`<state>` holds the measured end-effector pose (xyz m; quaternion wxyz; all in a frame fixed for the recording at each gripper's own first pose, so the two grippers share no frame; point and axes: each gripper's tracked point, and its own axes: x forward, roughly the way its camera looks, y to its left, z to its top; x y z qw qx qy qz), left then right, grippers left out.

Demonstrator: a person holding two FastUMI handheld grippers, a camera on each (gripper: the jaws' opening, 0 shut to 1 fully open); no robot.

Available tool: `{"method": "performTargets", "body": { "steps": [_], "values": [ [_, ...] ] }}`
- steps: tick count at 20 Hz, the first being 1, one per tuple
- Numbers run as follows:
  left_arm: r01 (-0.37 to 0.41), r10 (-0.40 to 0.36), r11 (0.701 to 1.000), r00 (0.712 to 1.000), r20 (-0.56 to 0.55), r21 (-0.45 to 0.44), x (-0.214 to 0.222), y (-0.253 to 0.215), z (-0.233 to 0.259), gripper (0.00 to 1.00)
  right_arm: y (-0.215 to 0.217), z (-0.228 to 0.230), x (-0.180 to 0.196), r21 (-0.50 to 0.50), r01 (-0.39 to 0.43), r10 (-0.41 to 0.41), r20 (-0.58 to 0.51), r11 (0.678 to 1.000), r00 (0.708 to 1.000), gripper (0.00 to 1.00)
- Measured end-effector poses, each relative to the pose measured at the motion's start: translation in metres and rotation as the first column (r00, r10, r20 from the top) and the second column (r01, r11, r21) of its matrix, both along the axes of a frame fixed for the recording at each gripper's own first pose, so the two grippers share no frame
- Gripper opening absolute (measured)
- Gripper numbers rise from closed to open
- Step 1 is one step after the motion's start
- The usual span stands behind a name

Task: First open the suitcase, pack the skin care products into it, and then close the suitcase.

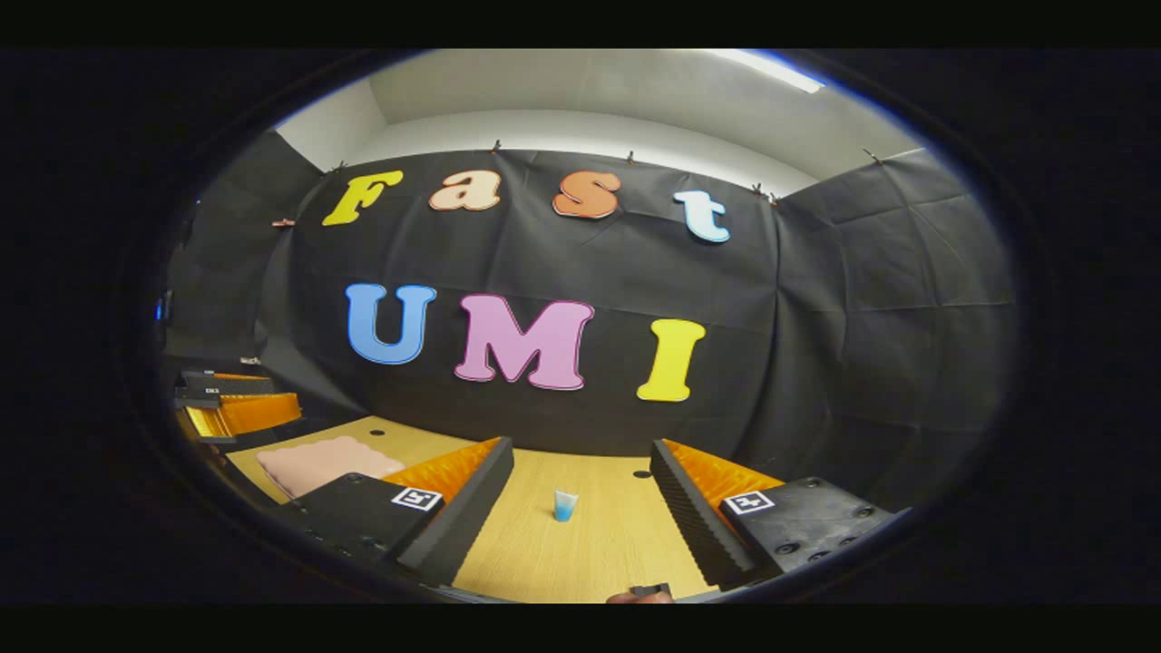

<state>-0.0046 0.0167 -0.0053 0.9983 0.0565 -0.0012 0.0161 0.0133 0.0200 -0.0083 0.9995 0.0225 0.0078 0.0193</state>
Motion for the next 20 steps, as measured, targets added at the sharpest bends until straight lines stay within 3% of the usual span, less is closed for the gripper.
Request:
{"method": "performTargets", "body": {
  "steps": [6,9,11,15,18,20],
  "values": [
    [-0.029,0.028,1.0,0.992,-0.123,-0.009,0.002,0.006,-0.046,0.96,0.004,-0.006,-0.003,-0.013,-0.006,0.006,-0.003,1.0,1.0,0.94],
    [-0.011,-0.004,0.998,0.976,-0.218,-0.066,0.012,0.005,-0.086,0.96,0.008,-0.012,0.002,-0.001,-0.017,0.017,-0.02,1.0,1.0,0.96],
    [-0.029,0.011,0.998,0.958,-0.286,-0.056,0.025,0.015,-0.118,0.96,0.013,-0.015,0.005,0.008,-0.034,0.034,-0.016,0.999,0.999,0.96],
    [-0.109,0.102,0.994,0.897,-0.431,0.008,0.051,0.044,-0.184,0.96,0.009,-0.033,0.02,-0.025,-0.085,0.084,-0.037,0.996,0.996,0.96],
    [-0.176,0.141,0.984,0.81,-0.569,-0.007,0.075,0.057,-0.233,0.96,0.001,-0.055,0.046,-0.036,-0.137,0.135,-0.048,0.99,0.99,0.96],
    [-0.236,0.172,0.971,0.771,-0.613,-0.025,0.082,0.065,-0.25,0.96,-0.003,-0.073,0.066,-0.02,-0.17,0.168,-0.075,0.985,0.983,0.96]
  ]
}}
